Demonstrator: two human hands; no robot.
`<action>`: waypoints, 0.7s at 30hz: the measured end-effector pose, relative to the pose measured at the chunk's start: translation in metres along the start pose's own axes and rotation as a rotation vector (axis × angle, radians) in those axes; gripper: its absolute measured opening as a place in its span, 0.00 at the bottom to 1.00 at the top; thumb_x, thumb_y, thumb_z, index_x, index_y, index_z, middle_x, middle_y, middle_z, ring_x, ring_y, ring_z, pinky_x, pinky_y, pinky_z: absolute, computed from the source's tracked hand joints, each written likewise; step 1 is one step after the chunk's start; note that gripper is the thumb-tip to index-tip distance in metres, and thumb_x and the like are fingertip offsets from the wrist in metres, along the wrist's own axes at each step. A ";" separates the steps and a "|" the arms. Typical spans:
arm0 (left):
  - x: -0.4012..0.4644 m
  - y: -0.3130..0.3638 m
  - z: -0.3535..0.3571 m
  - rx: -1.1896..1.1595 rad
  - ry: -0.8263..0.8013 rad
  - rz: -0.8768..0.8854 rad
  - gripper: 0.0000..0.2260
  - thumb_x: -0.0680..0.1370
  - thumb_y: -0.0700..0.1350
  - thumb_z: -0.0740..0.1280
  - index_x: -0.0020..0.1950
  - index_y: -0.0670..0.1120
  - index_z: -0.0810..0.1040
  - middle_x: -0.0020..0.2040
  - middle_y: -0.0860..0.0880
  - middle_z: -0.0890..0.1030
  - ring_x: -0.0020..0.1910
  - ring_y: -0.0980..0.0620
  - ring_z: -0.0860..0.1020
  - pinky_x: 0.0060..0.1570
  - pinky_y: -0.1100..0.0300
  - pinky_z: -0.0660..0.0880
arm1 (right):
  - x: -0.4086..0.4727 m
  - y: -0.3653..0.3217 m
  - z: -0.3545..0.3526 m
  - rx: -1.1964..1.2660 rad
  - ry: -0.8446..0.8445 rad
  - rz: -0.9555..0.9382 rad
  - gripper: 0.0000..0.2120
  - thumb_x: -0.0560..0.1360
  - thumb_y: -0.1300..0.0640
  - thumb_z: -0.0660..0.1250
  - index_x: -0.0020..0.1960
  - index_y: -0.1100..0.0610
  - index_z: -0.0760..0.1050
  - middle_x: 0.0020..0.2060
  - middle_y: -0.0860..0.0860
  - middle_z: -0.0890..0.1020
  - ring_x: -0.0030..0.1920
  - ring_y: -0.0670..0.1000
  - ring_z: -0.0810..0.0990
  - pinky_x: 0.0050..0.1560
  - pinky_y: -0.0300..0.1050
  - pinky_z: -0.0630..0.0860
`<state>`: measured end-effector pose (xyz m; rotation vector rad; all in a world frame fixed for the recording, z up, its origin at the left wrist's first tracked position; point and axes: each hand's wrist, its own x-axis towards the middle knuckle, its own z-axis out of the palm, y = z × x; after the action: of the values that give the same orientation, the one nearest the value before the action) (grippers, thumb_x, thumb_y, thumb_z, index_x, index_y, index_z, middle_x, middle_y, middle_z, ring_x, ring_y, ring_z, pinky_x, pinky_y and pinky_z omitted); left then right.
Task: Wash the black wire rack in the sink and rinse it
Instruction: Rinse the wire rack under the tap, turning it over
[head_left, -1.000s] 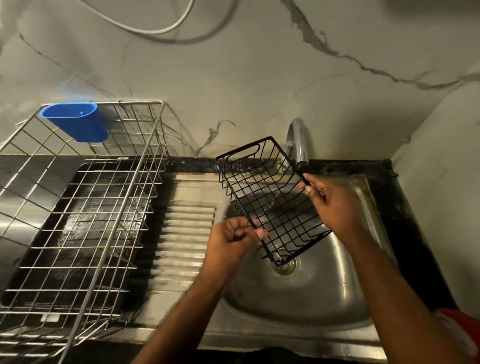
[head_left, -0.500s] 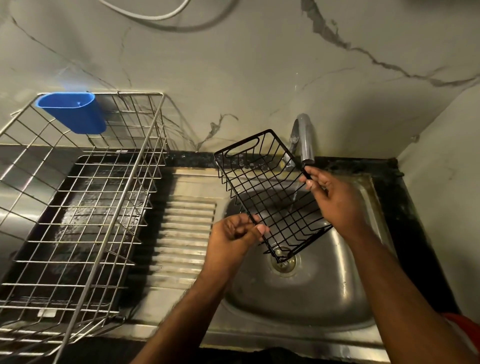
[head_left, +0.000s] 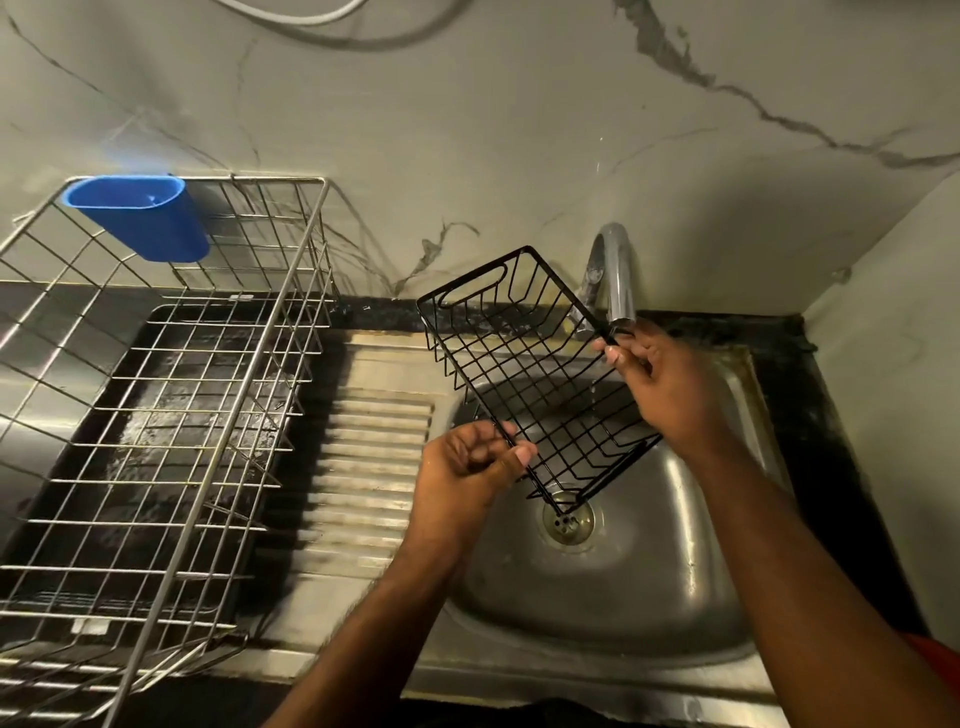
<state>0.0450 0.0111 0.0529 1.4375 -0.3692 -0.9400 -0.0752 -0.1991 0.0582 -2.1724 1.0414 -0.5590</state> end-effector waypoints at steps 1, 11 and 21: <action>0.000 0.000 0.000 -0.005 0.001 -0.003 0.09 0.74 0.37 0.76 0.53 0.41 0.83 0.40 0.48 0.86 0.42 0.55 0.83 0.50 0.59 0.78 | 0.001 -0.001 0.000 -0.007 -0.005 -0.003 0.16 0.82 0.54 0.64 0.70 0.50 0.74 0.57 0.46 0.84 0.54 0.40 0.78 0.39 0.21 0.64; 0.006 0.004 0.009 -0.162 0.049 -0.081 0.10 0.78 0.35 0.70 0.57 0.46 0.76 0.46 0.49 0.87 0.55 0.46 0.85 0.53 0.51 0.79 | 0.005 -0.005 0.000 0.201 -0.056 0.050 0.12 0.77 0.60 0.71 0.59 0.52 0.77 0.45 0.35 0.79 0.43 0.23 0.75 0.41 0.19 0.69; 0.004 0.011 0.015 -0.142 0.053 -0.058 0.10 0.80 0.35 0.69 0.59 0.45 0.75 0.51 0.45 0.85 0.54 0.48 0.86 0.50 0.54 0.77 | 0.008 -0.009 -0.001 0.289 -0.075 -0.018 0.20 0.76 0.64 0.72 0.65 0.49 0.74 0.53 0.43 0.82 0.49 0.27 0.76 0.48 0.18 0.68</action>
<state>0.0401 -0.0036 0.0639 1.3462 -0.2180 -0.9540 -0.0660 -0.2012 0.0661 -1.9345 0.8454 -0.5927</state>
